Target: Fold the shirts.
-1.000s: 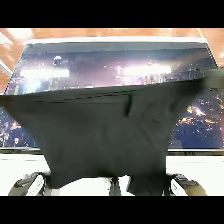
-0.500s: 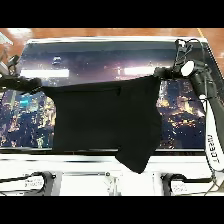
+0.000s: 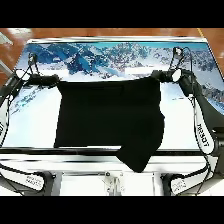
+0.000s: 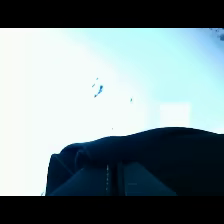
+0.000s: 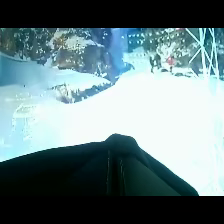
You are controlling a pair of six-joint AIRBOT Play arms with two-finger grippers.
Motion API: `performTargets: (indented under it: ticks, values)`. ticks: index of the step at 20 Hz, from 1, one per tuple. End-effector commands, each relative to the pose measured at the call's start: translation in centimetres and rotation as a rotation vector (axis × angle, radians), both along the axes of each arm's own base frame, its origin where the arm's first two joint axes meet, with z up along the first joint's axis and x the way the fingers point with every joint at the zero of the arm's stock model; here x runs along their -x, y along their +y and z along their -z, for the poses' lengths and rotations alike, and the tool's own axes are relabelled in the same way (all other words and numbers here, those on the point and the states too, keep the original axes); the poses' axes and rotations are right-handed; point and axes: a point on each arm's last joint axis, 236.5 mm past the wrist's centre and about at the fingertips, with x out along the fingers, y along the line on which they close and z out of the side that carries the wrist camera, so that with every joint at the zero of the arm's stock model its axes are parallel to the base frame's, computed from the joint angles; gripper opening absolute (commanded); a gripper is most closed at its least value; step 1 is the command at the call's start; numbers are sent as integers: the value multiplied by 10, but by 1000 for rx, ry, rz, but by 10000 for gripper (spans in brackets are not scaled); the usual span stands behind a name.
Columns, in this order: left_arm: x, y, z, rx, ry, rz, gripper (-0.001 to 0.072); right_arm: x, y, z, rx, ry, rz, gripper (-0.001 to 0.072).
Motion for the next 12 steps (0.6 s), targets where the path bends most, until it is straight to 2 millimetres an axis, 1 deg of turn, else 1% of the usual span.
performTargets:
  ticks: [1,3,4,5,6,8,10,11,12]
  values:
    - [3,-8,18,12,44,16,38,4,2,17,-15,46,3,64]
    - [17,-12,22,21,102,48,37,6,1,10,-7,42,-2,64]
    - [28,-14,26,18,151,75,37,10,1,5,-2,50,-8,64]
    - [41,-14,31,19,208,94,37,17,2,2,0,71,-16,64]
    - [57,-13,35,21,279,108,37,28,1,1,14,113,-31,64]
    - [92,-9,45,-1,421,164,37,58,-7,10,79,239,-65,63]
    - [126,5,54,-71,559,212,37,102,-22,31,154,442,-81,64]
    - [138,12,56,-101,610,227,37,118,-26,41,168,516,-80,64]
    - [146,15,56,-113,643,236,38,132,-27,52,171,575,-86,63]
